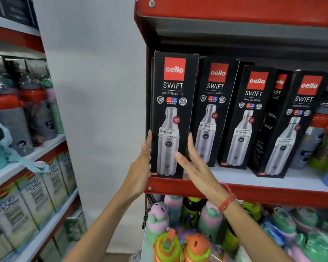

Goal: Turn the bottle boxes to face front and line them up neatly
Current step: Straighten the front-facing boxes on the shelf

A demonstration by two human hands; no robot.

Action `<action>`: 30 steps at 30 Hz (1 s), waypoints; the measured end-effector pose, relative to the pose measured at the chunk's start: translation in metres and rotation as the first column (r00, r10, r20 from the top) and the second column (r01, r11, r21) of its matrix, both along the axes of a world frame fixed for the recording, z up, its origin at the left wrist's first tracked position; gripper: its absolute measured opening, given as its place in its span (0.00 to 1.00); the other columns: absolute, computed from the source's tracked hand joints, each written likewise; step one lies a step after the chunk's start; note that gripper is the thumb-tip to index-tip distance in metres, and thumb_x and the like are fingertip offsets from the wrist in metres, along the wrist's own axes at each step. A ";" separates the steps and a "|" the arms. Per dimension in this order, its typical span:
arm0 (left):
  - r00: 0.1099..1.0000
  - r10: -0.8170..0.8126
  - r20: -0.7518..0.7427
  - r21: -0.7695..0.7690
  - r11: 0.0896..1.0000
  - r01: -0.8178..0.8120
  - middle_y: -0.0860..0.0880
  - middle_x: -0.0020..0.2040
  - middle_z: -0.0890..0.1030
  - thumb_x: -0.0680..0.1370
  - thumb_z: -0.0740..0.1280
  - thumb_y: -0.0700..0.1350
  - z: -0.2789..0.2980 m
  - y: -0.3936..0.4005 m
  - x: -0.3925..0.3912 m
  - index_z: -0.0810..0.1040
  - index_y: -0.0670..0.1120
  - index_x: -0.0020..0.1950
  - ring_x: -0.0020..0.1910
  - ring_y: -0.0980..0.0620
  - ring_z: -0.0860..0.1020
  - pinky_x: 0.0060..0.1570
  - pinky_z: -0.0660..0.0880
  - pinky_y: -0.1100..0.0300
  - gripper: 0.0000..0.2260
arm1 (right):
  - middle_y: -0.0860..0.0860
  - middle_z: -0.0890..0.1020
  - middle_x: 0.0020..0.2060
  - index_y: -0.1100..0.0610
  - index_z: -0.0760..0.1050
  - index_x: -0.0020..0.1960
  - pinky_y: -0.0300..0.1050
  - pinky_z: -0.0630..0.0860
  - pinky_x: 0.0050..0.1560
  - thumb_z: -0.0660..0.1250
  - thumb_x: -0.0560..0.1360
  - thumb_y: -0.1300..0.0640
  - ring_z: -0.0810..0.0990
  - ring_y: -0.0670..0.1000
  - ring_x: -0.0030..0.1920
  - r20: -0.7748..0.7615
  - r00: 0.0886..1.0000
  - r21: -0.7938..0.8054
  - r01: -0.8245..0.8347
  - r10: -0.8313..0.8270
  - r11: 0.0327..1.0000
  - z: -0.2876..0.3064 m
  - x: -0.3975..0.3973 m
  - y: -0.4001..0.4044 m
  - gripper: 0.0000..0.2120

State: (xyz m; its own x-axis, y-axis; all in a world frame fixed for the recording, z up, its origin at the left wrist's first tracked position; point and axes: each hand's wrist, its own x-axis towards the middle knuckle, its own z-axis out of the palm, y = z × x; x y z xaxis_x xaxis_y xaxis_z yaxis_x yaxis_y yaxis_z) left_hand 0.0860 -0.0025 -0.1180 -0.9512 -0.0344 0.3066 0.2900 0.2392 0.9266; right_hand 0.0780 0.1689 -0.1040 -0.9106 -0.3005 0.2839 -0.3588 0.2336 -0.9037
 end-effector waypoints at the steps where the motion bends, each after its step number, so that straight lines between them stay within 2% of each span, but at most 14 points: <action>1: 1.000 0.011 -0.001 -0.004 1.000 -0.011 0.50 0.77 0.63 0.62 0.38 0.80 0.000 0.001 0.003 0.49 0.81 0.65 0.74 0.45 0.64 0.72 0.60 0.40 0.31 | 0.29 0.49 0.67 0.34 0.40 0.74 0.44 0.54 0.74 0.60 0.69 0.33 0.51 0.36 0.71 -0.004 1.000 0.003 -0.001 0.001 1.000 -0.001 0.002 0.002 0.41; 5: 0.999 0.047 -0.022 -0.025 0.999 -0.048 0.49 0.76 0.64 0.62 0.39 0.80 0.001 0.006 0.017 0.50 0.81 0.65 0.73 0.44 0.66 0.71 0.62 0.41 0.31 | 0.33 0.50 0.72 0.29 0.38 0.72 0.54 0.67 0.70 0.60 0.64 0.25 0.66 0.52 0.73 -0.054 0.998 0.075 0.017 -0.013 0.997 -0.006 0.005 0.007 0.44; 7: 0.998 0.056 -0.030 -0.018 0.998 -0.057 0.48 0.76 0.65 0.63 0.39 0.80 0.001 0.008 0.020 0.51 0.80 0.66 0.73 0.43 0.67 0.71 0.63 0.41 0.31 | 0.35 0.53 0.74 0.28 0.38 0.71 0.53 0.69 0.69 0.61 0.64 0.25 0.71 0.52 0.70 -0.063 0.998 0.081 0.017 -0.012 0.997 -0.007 0.006 0.009 0.44; 10: 0.995 0.087 -0.049 -0.045 0.995 -0.090 0.51 0.76 0.65 0.65 0.39 0.78 -0.001 0.011 0.022 0.50 0.79 0.67 0.72 0.43 0.68 0.70 0.64 0.39 0.30 | 0.38 0.71 0.63 0.32 0.38 0.73 0.30 0.72 0.54 0.62 0.68 0.31 0.75 0.39 0.54 -0.070 0.998 0.093 0.014 -0.008 0.996 -0.007 0.011 0.014 0.43; 12: 0.992 0.111 -0.061 -0.072 0.991 -0.116 0.54 0.76 0.64 0.67 0.39 0.77 -0.003 0.012 0.023 0.49 0.80 0.67 0.68 0.41 0.72 0.67 0.67 0.38 0.28 | 0.39 0.68 0.67 0.35 0.38 0.74 0.21 0.66 0.52 0.64 0.71 0.37 0.72 0.40 0.63 -0.085 0.996 0.115 0.005 0.005 0.993 -0.007 0.013 0.016 0.43; 14: 0.991 0.119 -0.065 -0.090 0.988 -0.124 0.56 0.76 0.64 0.68 0.39 0.77 -0.003 0.012 0.025 0.49 0.80 0.67 0.63 0.41 0.76 0.64 0.70 0.38 0.26 | 0.36 0.57 0.70 0.35 0.38 0.74 0.27 0.63 0.61 0.65 0.72 0.39 0.65 0.45 0.71 -0.098 0.995 0.127 -0.003 0.016 0.992 -0.008 0.013 0.019 0.43; 15: 0.990 0.123 -0.070 -0.100 0.986 -0.130 0.56 0.76 0.64 0.69 0.39 0.76 -0.003 0.012 0.027 0.48 0.80 0.67 0.61 0.42 0.77 0.64 0.70 0.39 0.25 | 0.35 0.56 0.68 0.34 0.37 0.74 0.34 0.65 0.64 0.65 0.71 0.38 0.67 0.47 0.71 -0.109 0.994 0.141 -0.004 0.020 0.990 -0.008 0.012 0.021 0.43; 18: 0.984 0.155 -0.083 -0.126 0.978 -0.165 0.56 0.74 0.66 0.72 0.40 0.73 -0.002 0.015 0.029 0.47 0.77 0.69 0.61 0.47 0.75 0.66 0.70 0.44 0.25 | 0.35 0.58 0.67 0.32 0.40 0.73 0.46 0.71 0.66 0.63 0.70 0.34 0.74 0.51 0.67 -0.139 0.990 0.187 0.014 0.012 0.982 -0.007 0.010 0.024 0.41; 20: 0.961 0.258 -0.101 -0.125 0.955 -0.270 0.51 0.74 0.68 0.74 0.42 0.70 0.000 0.024 0.031 0.48 0.67 0.75 0.63 0.53 0.73 0.65 0.67 0.54 0.29 | 0.35 0.61 0.68 0.35 0.47 0.75 0.42 0.74 0.62 0.62 0.70 0.35 0.77 0.49 0.63 -0.157 0.987 0.130 0.056 -0.035 0.990 -0.004 0.008 0.029 0.38; 22: 0.893 0.405 -0.197 -0.065 0.903 -0.424 0.50 0.75 0.65 0.77 0.47 0.66 0.002 0.035 0.033 0.52 0.56 0.78 0.68 0.57 0.69 0.66 0.64 0.58 0.30 | 0.40 0.67 0.70 0.41 0.57 0.75 0.34 0.73 0.59 0.61 0.71 0.37 0.76 0.41 0.61 -0.160 0.980 0.020 0.124 -0.119 0.992 -0.002 0.002 0.039 0.35; 24: 0.799 0.477 -0.365 0.059 0.869 -0.492 0.51 0.72 0.69 0.80 0.52 0.59 0.008 0.047 0.034 0.59 0.51 0.75 0.68 0.57 0.70 0.66 0.68 0.57 0.25 | 0.44 0.72 0.69 0.46 0.65 0.72 0.45 0.74 0.64 0.61 0.71 0.37 0.75 0.41 0.61 -0.138 0.975 -0.048 0.171 -0.176 0.984 -0.002 -0.007 0.053 0.32; 26: 0.755 0.444 -0.483 0.131 0.889 -0.439 0.50 0.64 0.75 0.81 0.54 0.52 0.015 0.063 0.032 0.66 0.51 0.69 0.63 0.57 0.74 0.61 0.72 0.61 0.17 | 0.44 0.75 0.66 0.47 0.69 0.70 0.53 0.73 0.66 0.62 0.72 0.39 0.76 0.42 0.61 -0.089 0.977 -0.073 0.186 -0.192 0.980 -0.004 -0.016 0.067 0.28; 28: 0.817 0.290 -0.499 0.073 0.953 -0.293 0.52 0.60 0.78 0.82 0.53 0.50 0.021 0.086 0.030 0.70 0.50 0.67 0.61 0.57 0.76 0.59 0.72 0.64 0.15 | 0.44 0.75 0.66 0.44 0.70 0.68 0.54 0.71 0.68 0.62 0.72 0.36 0.75 0.43 0.62 -0.028 0.979 -0.102 0.198 -0.201 0.975 -0.004 -0.025 0.078 0.27; 30: 0.916 0.084 -0.392 -0.028 0.994 -0.103 0.56 0.68 0.73 0.82 0.52 0.54 0.022 0.112 0.027 0.66 0.52 0.72 0.67 0.65 0.69 0.63 0.65 0.72 0.19 | 0.44 0.74 0.68 0.38 0.68 0.66 0.55 0.67 0.70 0.61 0.66 0.27 0.72 0.46 0.67 0.027 0.977 -0.146 0.214 -0.212 0.966 -0.003 -0.032 0.086 0.31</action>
State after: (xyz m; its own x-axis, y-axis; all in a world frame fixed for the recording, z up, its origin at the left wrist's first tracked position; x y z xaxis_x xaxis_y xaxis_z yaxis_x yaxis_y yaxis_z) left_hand 0.1134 0.1091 -0.0957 -0.7489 -0.0936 0.6560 0.6005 0.3229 0.7316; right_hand 0.0459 0.2548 -0.1070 -0.9525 -0.0553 0.2996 -0.3047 0.1678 -0.9376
